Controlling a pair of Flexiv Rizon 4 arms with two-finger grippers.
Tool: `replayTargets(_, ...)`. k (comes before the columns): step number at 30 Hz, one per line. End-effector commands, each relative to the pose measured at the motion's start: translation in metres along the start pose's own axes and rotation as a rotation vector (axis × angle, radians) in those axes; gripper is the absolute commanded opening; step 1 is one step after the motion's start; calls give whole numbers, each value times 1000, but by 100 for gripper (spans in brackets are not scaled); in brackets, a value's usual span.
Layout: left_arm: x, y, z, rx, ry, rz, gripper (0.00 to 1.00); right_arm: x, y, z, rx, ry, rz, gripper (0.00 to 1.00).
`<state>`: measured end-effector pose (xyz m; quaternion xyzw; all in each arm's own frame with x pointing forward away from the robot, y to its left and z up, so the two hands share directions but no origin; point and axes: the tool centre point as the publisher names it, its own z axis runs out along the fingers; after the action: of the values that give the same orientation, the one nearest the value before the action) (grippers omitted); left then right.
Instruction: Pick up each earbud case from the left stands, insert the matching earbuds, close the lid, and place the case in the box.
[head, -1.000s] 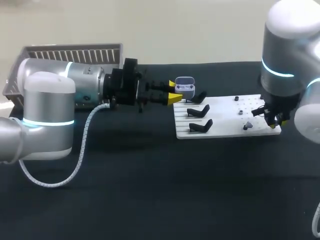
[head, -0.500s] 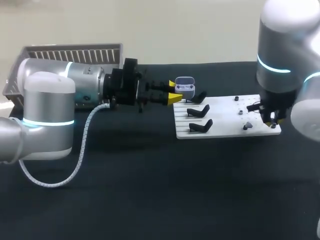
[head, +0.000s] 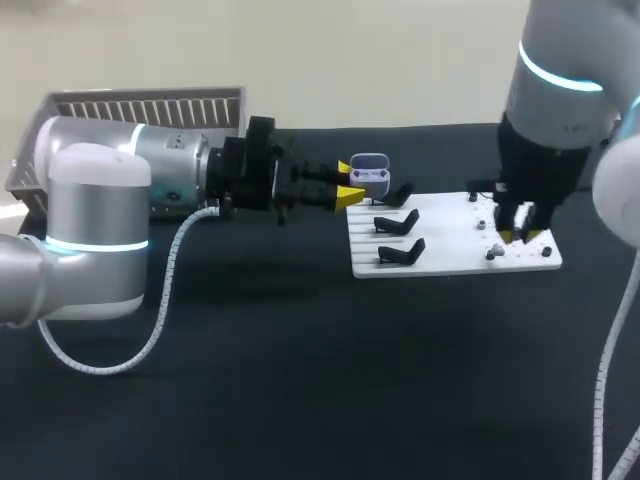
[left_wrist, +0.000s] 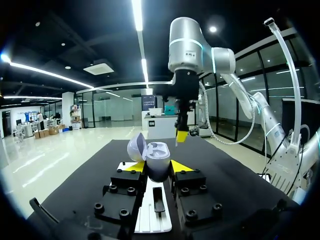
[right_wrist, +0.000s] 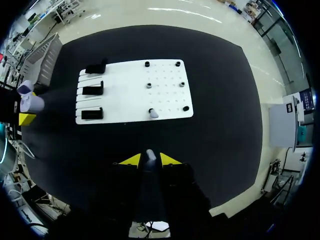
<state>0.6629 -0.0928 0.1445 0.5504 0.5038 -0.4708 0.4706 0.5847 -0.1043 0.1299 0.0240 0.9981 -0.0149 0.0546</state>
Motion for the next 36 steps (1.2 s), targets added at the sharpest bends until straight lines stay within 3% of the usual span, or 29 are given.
replayTargets(1, 1, -1, 0, -4, -3, 2, 0, -2, 31, -27, 24, 11, -7, 0)
replayTargets(9, 1, -1, 0, -4, -3, 2, 0, -1, 70, -54, 51, -2, 25, 0)
replayTargets(26, 1, -1, 0, -4, -3, 2, 0, -1, 70, -54, 51, -2, 25, 0)
replayTargets(31, 1, -1, 0, -4, -3, 2, 0, -11, 92, -67, 106, -24, 102, 0)
replayTargets(34, 1, -1, 0, -4, -3, 2, 0, -19, 102, -79, 211, -48, 175, 0)
replayTargets(36, 1, -1, 0, -4, -3, 2, 0, -23, 108, -85, 230, -36, 252, 0)
